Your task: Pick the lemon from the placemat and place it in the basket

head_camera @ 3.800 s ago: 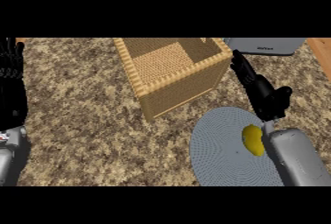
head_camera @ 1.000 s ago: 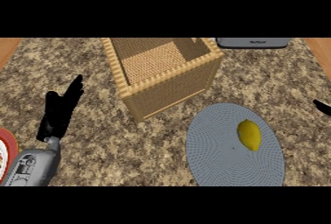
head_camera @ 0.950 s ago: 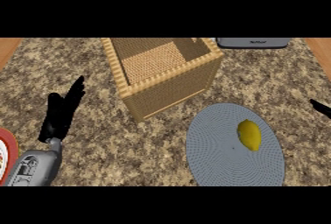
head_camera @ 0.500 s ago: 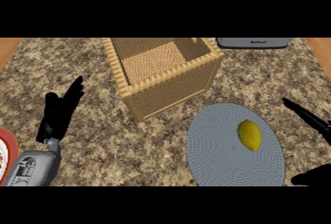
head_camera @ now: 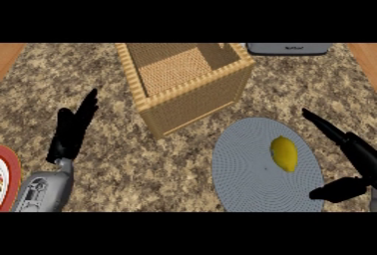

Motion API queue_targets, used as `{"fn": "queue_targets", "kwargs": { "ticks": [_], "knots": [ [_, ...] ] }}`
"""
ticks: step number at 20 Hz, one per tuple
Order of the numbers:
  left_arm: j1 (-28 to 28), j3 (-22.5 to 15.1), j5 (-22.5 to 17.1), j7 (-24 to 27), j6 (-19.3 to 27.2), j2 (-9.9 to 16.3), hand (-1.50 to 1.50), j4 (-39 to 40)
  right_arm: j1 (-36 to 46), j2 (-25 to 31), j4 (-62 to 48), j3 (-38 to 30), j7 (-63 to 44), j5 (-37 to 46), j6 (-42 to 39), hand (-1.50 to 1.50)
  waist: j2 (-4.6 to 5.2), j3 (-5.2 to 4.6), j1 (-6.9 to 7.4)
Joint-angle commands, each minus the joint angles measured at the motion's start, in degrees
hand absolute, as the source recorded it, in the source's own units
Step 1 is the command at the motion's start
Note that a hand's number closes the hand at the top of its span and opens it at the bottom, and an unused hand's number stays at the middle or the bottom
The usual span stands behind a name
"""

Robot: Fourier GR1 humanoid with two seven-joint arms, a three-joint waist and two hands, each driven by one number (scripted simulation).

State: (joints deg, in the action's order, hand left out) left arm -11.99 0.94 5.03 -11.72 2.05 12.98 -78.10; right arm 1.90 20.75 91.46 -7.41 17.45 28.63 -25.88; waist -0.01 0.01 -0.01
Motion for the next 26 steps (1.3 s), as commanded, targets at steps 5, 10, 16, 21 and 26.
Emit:
{"fn": "queue_targets", "kwargs": {
  "ticks": [5,10,16,21,26],
  "knots": [
    [1.0,2.4,0.6,-0.1,-2.4,0.7,0.0,-1.7,-2.5,-3.9,1.8,3.0,0.6,4.0,1.8,-1.5,-0.04,-0.01,-0.05],
    [-1.8,1.1,2.5,-3.6,-0.5,-2.4,0.0,-1.8,3.5,-3.7,-6.7,2.8,0.3,6.0,1.6,-1.5,0.0,0.0,0.09],
    [-1.0,2.7,1.3,-2.2,-3.2,-2.1,0.0,-2.3,1.8,-3.8,-8.4,2.5,2.3,6.6,1.4,-1.5,0.0,0.0,0.01],
    [-3.0,2.9,4.0,1.0,-1.3,-2.8,0.0,3.4,8.1,-7.9,-11.5,4.0,-2.6,7.7,3.2,-1.5,0.04,-0.01,0.03],
    [-1.1,5.2,1.9,0.3,-4.3,-1.4,0.0,0.4,0.8,-5.9,-9.2,4.0,3.7,8.9,4.8,-1.5,0.0,-0.01,-0.08]
  ]
}}
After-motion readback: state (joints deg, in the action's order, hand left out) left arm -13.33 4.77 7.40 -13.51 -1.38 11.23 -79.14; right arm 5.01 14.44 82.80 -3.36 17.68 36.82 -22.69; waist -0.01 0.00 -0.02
